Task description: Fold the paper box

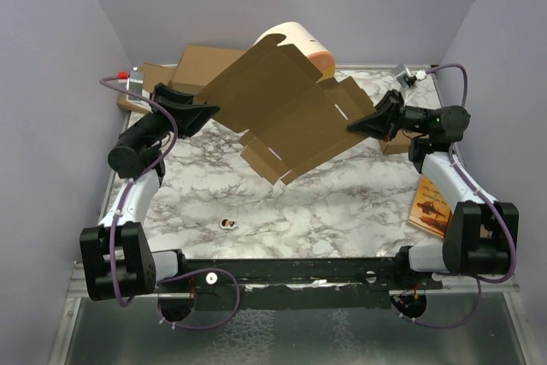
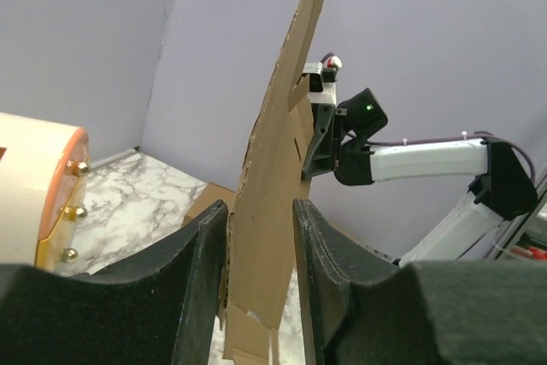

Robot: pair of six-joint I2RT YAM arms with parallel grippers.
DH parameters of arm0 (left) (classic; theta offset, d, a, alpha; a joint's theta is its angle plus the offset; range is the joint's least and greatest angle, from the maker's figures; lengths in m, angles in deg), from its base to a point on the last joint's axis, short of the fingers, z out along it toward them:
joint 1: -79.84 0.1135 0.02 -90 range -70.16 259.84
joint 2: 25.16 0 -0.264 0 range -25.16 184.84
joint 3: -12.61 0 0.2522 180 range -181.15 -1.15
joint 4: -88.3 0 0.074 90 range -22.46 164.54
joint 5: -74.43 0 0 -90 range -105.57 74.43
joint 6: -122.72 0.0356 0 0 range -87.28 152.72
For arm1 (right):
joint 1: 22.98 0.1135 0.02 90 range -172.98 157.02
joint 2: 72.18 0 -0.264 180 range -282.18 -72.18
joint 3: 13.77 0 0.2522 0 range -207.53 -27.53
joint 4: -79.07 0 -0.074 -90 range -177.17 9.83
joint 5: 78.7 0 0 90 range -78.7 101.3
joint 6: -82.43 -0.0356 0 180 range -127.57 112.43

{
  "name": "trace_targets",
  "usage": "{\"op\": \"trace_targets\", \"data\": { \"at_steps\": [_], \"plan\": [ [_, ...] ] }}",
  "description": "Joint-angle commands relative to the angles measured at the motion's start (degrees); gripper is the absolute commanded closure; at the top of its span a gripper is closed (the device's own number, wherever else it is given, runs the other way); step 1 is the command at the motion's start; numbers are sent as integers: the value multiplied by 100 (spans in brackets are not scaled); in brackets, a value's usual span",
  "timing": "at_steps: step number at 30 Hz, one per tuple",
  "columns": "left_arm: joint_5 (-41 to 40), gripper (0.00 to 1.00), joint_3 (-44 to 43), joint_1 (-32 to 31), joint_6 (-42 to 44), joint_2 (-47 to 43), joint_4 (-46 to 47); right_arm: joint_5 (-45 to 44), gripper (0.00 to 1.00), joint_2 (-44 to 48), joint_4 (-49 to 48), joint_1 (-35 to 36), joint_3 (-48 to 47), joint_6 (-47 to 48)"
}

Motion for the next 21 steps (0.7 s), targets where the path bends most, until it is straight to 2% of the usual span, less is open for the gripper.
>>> {"op": "trace_targets", "data": {
  "at_steps": [1,3,11,18,19,21],
  "plan": [
    [169,66,-160,5,417,-109,435,104,99,50,139,-29,-55,116],
    [182,69,-178,-3,411,-74,479,115,99,44,157,-29,-64,117],
    [213,71,-360,-167,459,117,554,129,99,22,210,-28,-64,127],
    [309,79,-417,-259,495,215,562,135,99,6,213,-21,-57,117],
    [330,82,-417,-259,509,210,563,129,99,-2,208,-20,-55,122],
    [378,97,-417,-260,534,206,544,135,99,-10,208,-20,-66,119]
  ]
}}
